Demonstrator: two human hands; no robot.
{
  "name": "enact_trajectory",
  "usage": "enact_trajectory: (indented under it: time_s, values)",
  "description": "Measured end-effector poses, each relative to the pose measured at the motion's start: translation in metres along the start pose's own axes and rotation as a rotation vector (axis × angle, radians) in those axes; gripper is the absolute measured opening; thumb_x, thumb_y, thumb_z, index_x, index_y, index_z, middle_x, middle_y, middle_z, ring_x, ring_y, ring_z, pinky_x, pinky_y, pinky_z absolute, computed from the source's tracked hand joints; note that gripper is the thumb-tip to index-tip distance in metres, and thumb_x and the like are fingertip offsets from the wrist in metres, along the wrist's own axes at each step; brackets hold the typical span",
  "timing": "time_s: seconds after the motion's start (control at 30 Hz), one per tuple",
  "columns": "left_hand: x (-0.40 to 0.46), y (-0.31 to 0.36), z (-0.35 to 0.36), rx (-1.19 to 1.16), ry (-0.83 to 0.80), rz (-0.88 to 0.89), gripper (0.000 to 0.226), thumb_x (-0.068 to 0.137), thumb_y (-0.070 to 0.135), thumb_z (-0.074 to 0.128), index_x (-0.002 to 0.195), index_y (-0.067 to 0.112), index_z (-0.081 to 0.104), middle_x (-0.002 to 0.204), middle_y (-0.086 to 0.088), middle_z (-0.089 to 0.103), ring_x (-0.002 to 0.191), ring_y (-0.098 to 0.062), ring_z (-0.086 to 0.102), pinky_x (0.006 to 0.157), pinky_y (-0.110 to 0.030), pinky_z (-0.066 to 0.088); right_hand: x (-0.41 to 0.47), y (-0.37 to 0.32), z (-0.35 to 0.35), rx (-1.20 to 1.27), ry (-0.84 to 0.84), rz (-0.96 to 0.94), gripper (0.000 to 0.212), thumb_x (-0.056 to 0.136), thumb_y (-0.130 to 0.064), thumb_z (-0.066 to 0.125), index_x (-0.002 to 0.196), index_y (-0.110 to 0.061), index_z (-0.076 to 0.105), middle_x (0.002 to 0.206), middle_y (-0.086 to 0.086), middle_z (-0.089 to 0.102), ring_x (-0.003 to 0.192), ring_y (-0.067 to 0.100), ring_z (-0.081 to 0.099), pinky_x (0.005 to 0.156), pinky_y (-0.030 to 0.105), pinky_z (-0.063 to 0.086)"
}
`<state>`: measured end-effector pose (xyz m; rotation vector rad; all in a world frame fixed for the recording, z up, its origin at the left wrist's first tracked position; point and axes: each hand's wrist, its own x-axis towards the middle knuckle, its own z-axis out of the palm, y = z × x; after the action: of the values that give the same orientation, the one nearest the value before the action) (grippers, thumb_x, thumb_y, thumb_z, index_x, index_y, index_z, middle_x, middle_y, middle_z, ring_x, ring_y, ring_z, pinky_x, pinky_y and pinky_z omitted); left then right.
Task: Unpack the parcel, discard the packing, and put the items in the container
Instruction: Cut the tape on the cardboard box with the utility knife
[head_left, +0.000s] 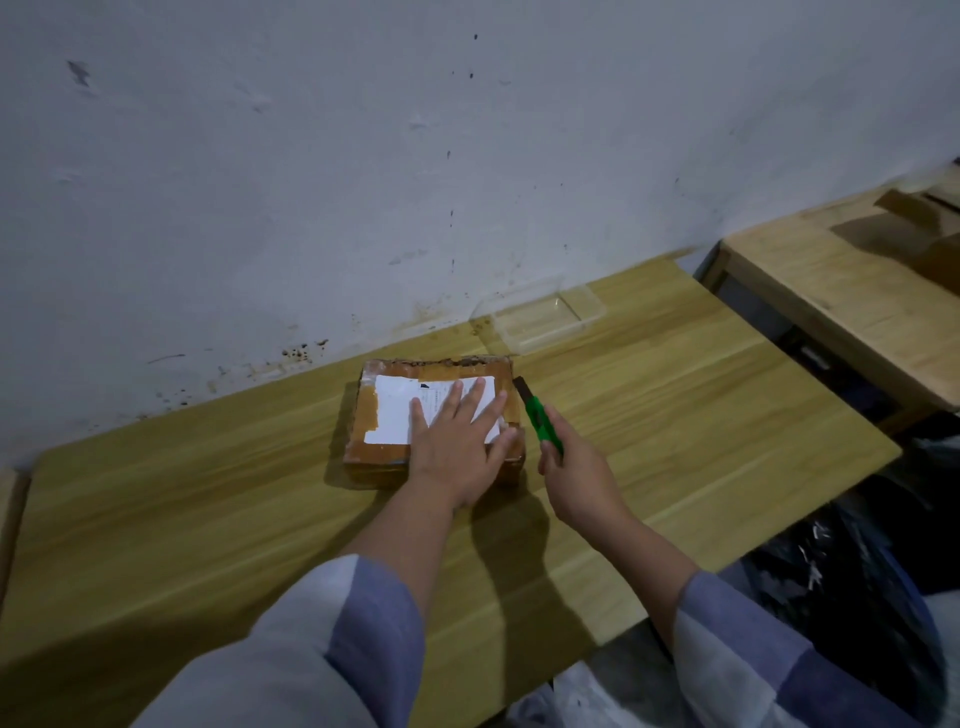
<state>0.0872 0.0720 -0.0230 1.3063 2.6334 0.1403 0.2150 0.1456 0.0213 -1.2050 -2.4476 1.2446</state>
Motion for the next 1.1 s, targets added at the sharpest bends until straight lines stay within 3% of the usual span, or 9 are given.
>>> enact_trajectory:
  time_s: [0.17,0.53,0.7,0.9,1.0,1.1]
  values:
    - [0.001,-0.001,0.003,-0.015,0.006,-0.005,0.057,0.096,0.059,0.009,0.15,0.043,0.002,0.161,0.011,-0.004,0.148,-0.016,-0.01,0.114,-0.06,-0.005,-0.001,-0.001,0.003,-0.038,0.011,0.025,0.05,0.099,-0.021,0.036,0.147,-0.028,0.025,0.127,0.01,0.06,0.11,0.03,0.059,0.088,0.038,0.048]
    - [-0.004,0.005,-0.003,0.053,-0.045,-0.01,0.054,0.1,0.048,0.011,0.151,0.038,-0.006,0.161,0.008,-0.012,0.148,-0.018,-0.013,0.115,-0.06,-0.002,0.01,-0.022,0.009,-0.319,-0.036,-0.004,0.06,0.097,-0.02,0.035,0.15,-0.02,0.009,0.114,0.017,0.064,0.103,0.033,0.06,0.074,0.035,0.041]
    - [-0.007,0.009,-0.007,0.102,-0.083,-0.012,0.066,0.101,0.031,0.032,0.151,0.033,-0.011,0.16,0.004,-0.017,0.147,-0.022,-0.016,0.115,-0.062,0.002,0.017,-0.025,0.011,-0.35,-0.064,0.033,0.061,0.097,-0.02,0.037,0.15,-0.023,0.008,0.115,0.016,0.064,0.105,0.031,0.06,0.073,0.033,0.041]
    - [-0.009,0.012,-0.007,0.097,-0.065,-0.022,0.057,0.102,0.04,0.019,0.151,0.034,-0.009,0.161,0.003,-0.014,0.148,-0.023,-0.014,0.116,-0.061,0.002,0.008,-0.026,0.003,-0.277,-0.085,0.047,0.059,0.097,-0.02,0.037,0.15,-0.023,0.012,0.123,0.016,0.062,0.112,0.031,0.058,0.083,0.035,0.046]
    - [-0.009,0.013,-0.008,0.118,-0.079,-0.028,0.062,0.102,0.035,0.027,0.151,0.032,-0.01,0.161,0.002,-0.015,0.148,-0.023,-0.014,0.115,-0.062,0.004,0.013,-0.029,0.007,-0.25,-0.097,0.094,0.06,0.098,-0.021,0.038,0.15,-0.026,0.009,0.122,0.018,0.061,0.108,0.032,0.059,0.077,0.034,0.045]
    - [-0.009,0.013,-0.008,0.116,-0.08,-0.038,0.06,0.102,0.037,0.025,0.151,0.033,-0.01,0.161,0.002,-0.015,0.148,-0.023,-0.014,0.115,-0.062,0.004,0.008,-0.028,0.005,-0.235,-0.104,0.08,0.06,0.097,-0.02,0.037,0.15,-0.026,0.009,0.123,0.017,0.061,0.109,0.032,0.059,0.082,0.037,0.046]
